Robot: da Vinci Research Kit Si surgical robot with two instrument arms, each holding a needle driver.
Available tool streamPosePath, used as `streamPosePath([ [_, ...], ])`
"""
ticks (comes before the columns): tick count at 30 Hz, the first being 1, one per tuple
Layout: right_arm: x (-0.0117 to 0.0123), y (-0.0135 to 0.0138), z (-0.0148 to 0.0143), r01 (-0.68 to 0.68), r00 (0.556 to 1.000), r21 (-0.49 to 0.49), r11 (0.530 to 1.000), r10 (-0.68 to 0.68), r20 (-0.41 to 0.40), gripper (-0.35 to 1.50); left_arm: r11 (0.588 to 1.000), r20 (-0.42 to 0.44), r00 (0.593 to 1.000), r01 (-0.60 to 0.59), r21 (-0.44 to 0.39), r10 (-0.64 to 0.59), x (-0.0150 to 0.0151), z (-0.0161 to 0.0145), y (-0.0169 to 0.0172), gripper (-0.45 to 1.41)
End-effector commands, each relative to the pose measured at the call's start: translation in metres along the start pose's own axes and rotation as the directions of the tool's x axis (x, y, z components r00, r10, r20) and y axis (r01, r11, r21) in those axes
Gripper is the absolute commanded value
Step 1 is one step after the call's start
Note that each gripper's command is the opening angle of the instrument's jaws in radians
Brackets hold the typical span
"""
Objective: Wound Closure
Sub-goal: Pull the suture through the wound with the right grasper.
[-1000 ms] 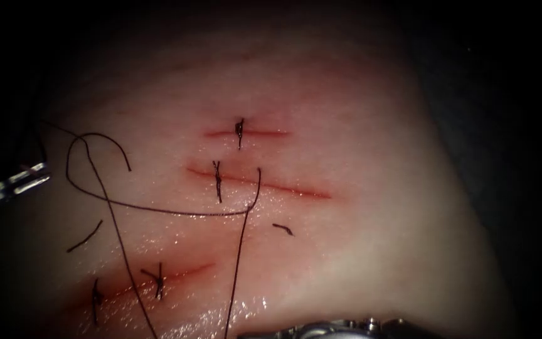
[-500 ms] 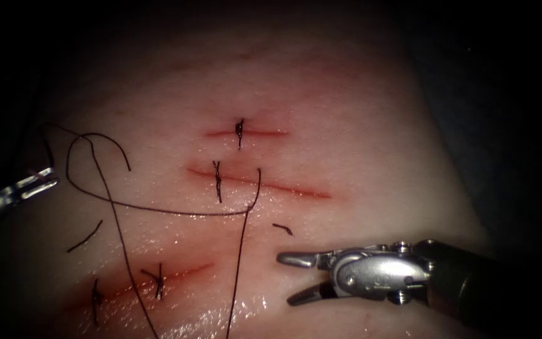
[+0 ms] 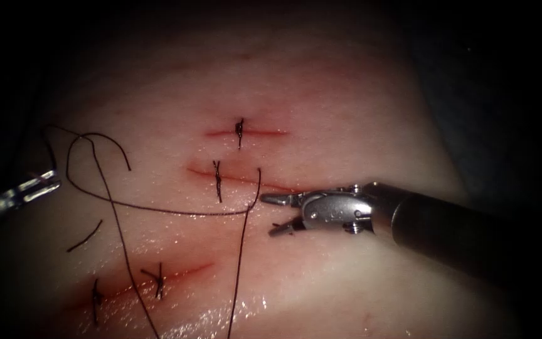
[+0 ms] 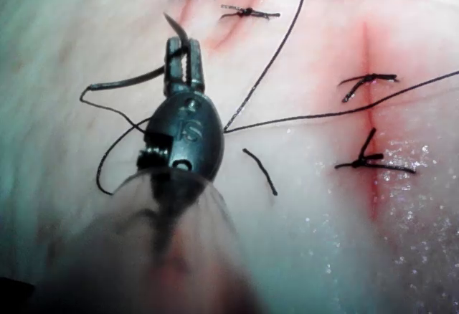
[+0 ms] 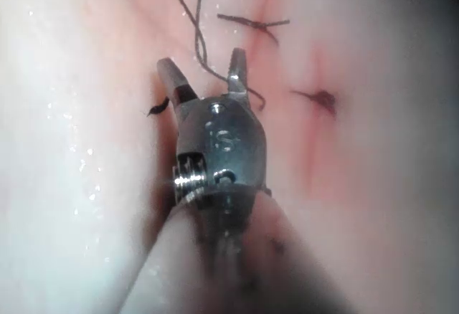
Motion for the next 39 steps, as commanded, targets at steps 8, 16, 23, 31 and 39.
streamPosePath([
  [8,0.0008,0.0000,0.0025,0.004,1.000,-0.008,1.000,-0.004,-0.024,1.38,1.000,-0.001,1.000,-0.002,-0.001,0.002,-0.0005,0.0006,-0.0001,-0.45],
  [16,0.0011,-0.0004,0.0037,0.009,0.999,-0.003,1.000,-0.009,-0.041,1.28,1.000,0.001,1.000,0.002,-0.004,-0.002,-0.0006,0.0007,0.0001,-0.45],
  [23,0.0006,-0.0017,0.0041,0.020,0.998,0.081,0.996,-0.014,-0.069,-0.23,1.000,0.002,1.000,-0.001,-0.006,0.001,-0.0008,0.0007,0.0003,-0.45],
  [31,0.0013,-0.0037,0.0025,0.029,0.998,0.131,0.991,-0.021,-0.062,-0.35,1.000,0.002,1.000,0.004,-0.008,-0.004,-0.0010,0.0008,0.0003,-0.45],
  [39,0.0084,-0.0084,0.0001,0.050,0.993,0.217,0.975,-0.025,-0.116,-0.35,1.000,0.000,1.000,0.008,-0.009,-0.008,-0.0014,0.0013,0.0006,-0.45],
])
